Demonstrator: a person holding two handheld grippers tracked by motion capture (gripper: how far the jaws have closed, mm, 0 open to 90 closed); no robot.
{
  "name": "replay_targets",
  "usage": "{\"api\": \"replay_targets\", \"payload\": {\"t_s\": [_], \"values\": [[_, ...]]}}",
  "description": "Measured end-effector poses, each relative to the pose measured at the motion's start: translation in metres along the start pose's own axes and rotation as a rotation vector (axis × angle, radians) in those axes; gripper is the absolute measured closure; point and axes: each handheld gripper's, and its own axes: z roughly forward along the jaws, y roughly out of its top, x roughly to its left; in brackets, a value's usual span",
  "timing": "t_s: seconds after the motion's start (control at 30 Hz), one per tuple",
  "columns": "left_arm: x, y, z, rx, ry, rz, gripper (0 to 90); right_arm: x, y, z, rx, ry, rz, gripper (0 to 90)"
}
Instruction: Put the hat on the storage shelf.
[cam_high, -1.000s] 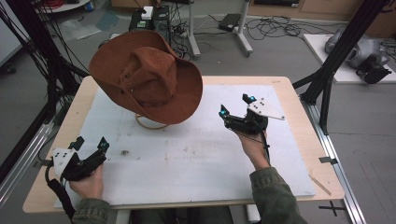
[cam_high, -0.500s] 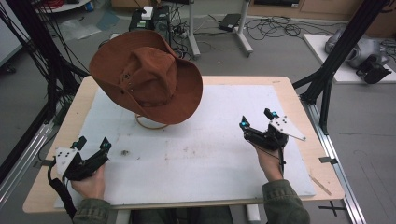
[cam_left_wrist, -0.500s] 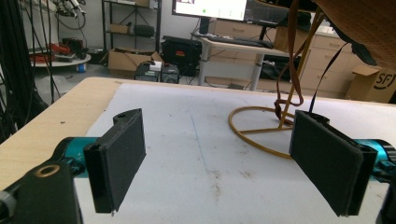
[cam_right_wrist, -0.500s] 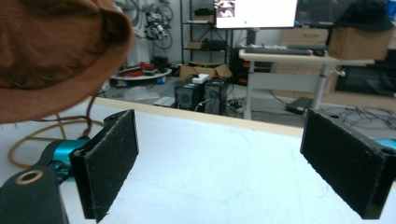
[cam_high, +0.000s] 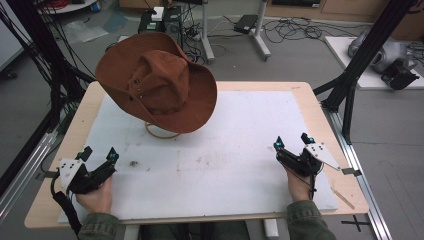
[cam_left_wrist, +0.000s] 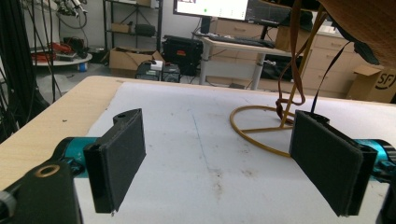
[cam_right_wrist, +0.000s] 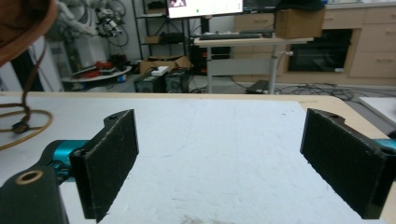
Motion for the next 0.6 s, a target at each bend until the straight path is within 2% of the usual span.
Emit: {"api": "replay_targets", "payload": {"t_s": [0.17,0.27,0.6], "values": [[0.0003,0.0000,0.0000,0.000,-0.001,0.000,18.6,-0.0047,-0.0070,-0.0045,0.006,-0.043,0.020,10.6],[0.0007,0.0001,-0.0002,-0.001,-0.001,0.002,18.6,-0.0057,-0.0081,-0.0052,0.001,-0.044,0.036,10.6],[-0.0018,-0.0003,0.0006,0.003,-0.004,0.006,18.6,-0.0028,-0.0105,-0.0050,0.012,-0.032,0.007,10.6]]}}
